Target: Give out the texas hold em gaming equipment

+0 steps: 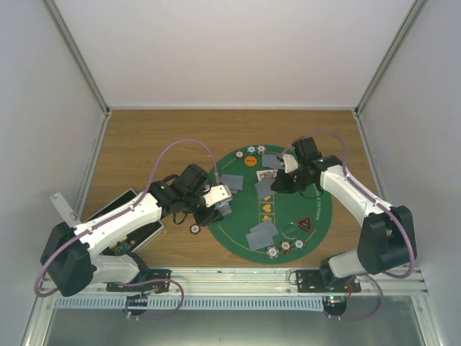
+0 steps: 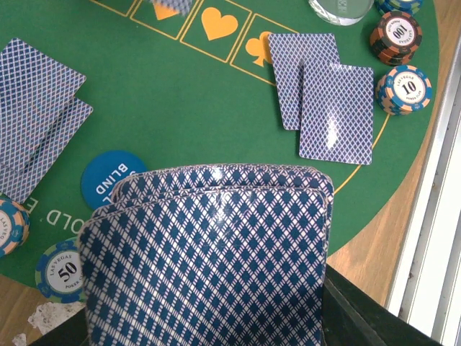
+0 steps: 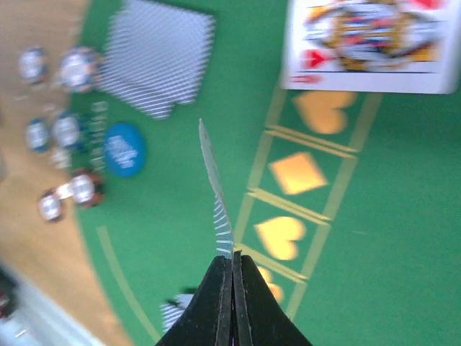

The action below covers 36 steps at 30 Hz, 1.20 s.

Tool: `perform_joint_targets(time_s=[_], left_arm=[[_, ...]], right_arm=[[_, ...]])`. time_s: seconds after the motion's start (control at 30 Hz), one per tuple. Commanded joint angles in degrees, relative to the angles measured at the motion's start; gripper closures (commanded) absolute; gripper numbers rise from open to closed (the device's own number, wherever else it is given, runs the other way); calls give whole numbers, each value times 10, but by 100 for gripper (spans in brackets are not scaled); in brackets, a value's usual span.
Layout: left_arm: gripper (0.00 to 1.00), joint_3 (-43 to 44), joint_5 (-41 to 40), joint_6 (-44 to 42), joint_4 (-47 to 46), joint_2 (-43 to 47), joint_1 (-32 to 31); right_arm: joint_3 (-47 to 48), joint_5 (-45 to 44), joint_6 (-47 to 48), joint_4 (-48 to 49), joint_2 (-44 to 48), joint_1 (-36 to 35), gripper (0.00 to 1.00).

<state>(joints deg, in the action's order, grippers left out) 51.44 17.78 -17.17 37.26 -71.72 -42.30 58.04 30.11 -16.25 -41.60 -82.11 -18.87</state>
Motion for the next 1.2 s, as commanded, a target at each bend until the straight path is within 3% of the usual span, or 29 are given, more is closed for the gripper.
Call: perform_joint_targets(time_s=[0.0,0.3,0.47,0.7,1.17], left_arm=[[47,3,3,-4,-24,13,3],[47,3,5,-3,-25,11,3],[47,3,3,-3,-25,14,3],[47,2,5,-4,-26,12,3],[47,2,8,-3,-27,9,3]], right_arm=[[43,-214,0,-80,-13,18,99],[107,-548,-56,-155,-85,-10,100],[118,-640,-83,-166,-131,-40,99],[148,-645,-96,-160,-198,-87,99],[159,-455,-84,-83,-245,-115,99]])
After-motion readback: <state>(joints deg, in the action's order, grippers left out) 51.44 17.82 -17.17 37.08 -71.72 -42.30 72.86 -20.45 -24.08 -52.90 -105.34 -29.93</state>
